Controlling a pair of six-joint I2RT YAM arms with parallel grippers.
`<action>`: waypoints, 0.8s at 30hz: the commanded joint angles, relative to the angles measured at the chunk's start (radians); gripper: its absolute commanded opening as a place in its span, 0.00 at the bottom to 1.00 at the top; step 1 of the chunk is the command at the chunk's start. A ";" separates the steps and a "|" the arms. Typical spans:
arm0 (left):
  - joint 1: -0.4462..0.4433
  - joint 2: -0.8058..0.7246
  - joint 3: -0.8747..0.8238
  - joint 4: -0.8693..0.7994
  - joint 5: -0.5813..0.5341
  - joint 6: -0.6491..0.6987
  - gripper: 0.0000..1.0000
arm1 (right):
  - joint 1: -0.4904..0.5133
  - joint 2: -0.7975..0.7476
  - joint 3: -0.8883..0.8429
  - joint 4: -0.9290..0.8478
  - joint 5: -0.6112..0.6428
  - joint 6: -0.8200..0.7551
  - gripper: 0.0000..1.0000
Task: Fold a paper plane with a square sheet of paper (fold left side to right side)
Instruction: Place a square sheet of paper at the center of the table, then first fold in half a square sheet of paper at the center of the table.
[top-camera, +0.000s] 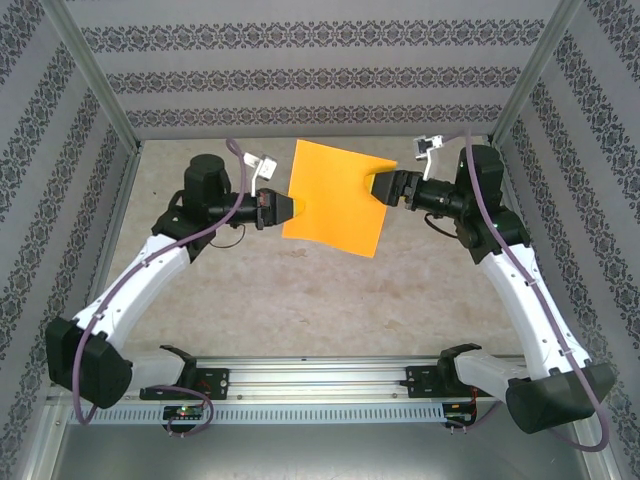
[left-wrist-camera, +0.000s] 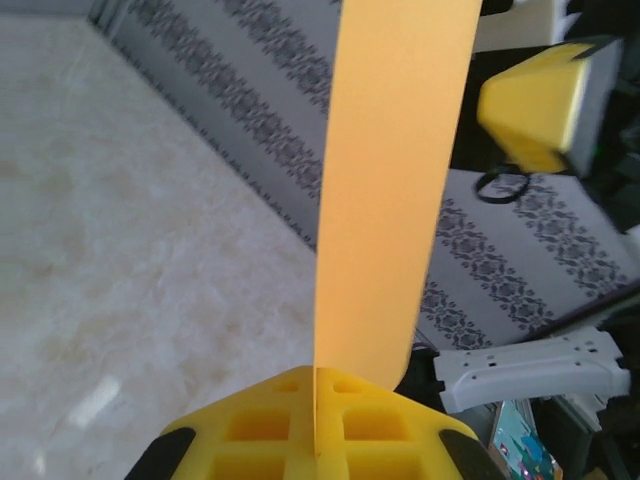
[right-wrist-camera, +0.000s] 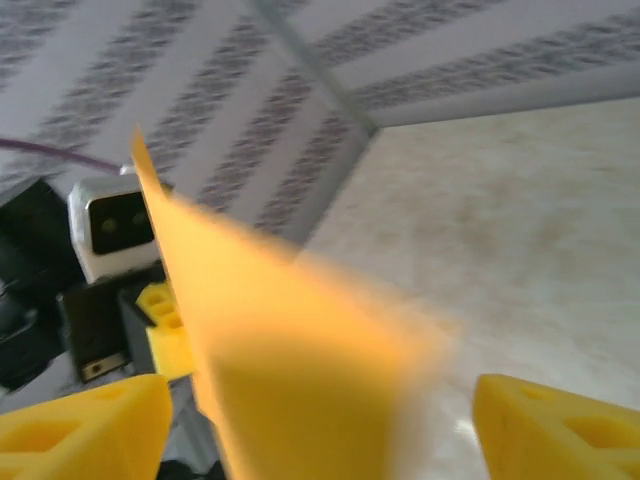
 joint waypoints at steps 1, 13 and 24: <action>-0.007 0.109 -0.068 -0.097 -0.105 -0.057 0.00 | -0.006 0.015 -0.053 -0.143 0.244 -0.108 0.88; -0.005 0.474 -0.154 0.093 -0.304 -0.196 0.00 | 0.030 0.189 -0.269 -0.001 0.347 -0.065 0.95; -0.006 0.538 -0.091 -0.034 -0.375 -0.080 0.00 | 0.148 0.513 -0.310 0.478 0.195 0.287 0.66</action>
